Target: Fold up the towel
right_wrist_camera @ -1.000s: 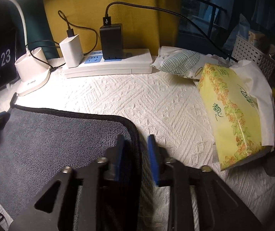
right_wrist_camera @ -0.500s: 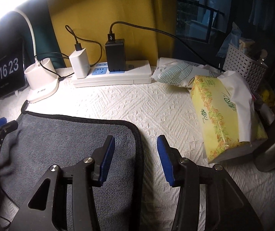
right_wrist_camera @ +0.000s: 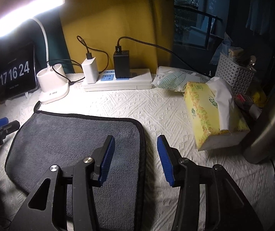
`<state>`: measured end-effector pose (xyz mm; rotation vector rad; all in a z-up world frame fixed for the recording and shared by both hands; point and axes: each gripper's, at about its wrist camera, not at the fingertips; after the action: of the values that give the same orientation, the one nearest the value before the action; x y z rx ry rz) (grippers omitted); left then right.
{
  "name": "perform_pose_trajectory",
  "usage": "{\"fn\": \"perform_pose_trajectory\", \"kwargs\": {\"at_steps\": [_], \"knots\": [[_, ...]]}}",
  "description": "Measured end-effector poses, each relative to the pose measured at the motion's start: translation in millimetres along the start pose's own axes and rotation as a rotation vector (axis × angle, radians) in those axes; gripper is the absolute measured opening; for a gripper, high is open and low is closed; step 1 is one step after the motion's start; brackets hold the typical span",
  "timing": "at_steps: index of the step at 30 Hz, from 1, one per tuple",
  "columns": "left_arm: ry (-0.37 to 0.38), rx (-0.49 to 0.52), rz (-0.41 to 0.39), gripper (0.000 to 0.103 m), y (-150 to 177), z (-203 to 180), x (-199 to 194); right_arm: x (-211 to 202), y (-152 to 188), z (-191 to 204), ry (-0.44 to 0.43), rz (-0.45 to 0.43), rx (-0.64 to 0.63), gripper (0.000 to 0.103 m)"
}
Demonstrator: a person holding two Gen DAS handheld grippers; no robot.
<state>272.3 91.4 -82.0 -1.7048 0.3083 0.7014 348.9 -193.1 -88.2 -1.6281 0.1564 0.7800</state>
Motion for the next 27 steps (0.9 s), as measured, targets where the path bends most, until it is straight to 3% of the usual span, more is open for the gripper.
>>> {"fn": "perform_pose_trajectory", "kwargs": {"at_steps": [27], "knots": [[0.057,-0.015,-0.068,0.078,26,-3,-78,-76,19,19,-0.003,-0.065,-0.017,0.048]]}}
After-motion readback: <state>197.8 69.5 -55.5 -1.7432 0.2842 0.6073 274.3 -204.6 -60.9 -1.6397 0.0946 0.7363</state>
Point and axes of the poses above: each gripper's, at about its wrist camera, not at the fingertips, and x roughly the way its jaws point, z to its left, y to its underside, and after that the axes turned 7 degrees about -z, right-handed
